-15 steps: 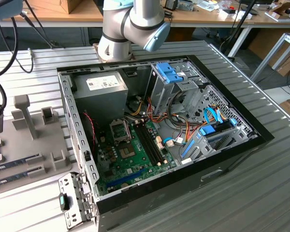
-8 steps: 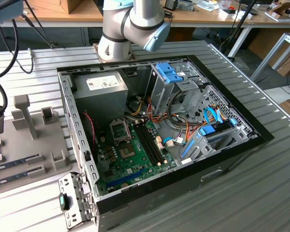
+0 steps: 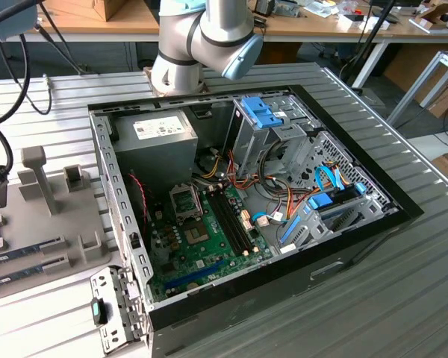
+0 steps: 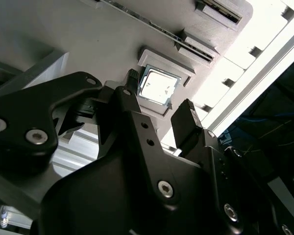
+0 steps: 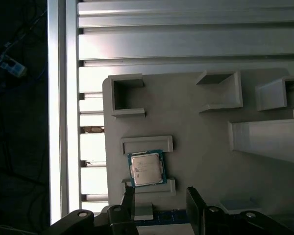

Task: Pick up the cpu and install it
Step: 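Pick up the cpu and move it towards the insertion slot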

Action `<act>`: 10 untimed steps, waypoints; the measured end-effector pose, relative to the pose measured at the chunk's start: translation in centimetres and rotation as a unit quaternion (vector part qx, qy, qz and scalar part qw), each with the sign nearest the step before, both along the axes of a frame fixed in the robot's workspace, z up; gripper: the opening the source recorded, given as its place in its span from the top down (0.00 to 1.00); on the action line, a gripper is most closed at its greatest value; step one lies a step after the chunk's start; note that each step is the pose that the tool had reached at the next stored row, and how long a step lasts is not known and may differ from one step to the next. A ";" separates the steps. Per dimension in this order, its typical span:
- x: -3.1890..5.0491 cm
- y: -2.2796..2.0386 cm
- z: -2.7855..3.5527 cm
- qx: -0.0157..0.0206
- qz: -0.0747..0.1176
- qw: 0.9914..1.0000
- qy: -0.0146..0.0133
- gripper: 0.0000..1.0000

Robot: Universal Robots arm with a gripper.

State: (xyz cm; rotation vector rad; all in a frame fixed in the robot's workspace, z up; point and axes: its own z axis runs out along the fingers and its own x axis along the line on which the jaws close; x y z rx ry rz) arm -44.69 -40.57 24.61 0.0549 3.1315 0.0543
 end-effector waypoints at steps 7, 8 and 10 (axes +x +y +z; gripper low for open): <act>0.00 0.00 -0.30 0.000 0.001 1.000 0.000 0.46; 0.00 0.00 -0.37 0.000 0.002 1.000 0.000 0.46; 0.00 0.00 -0.44 0.000 0.002 1.000 0.000 0.46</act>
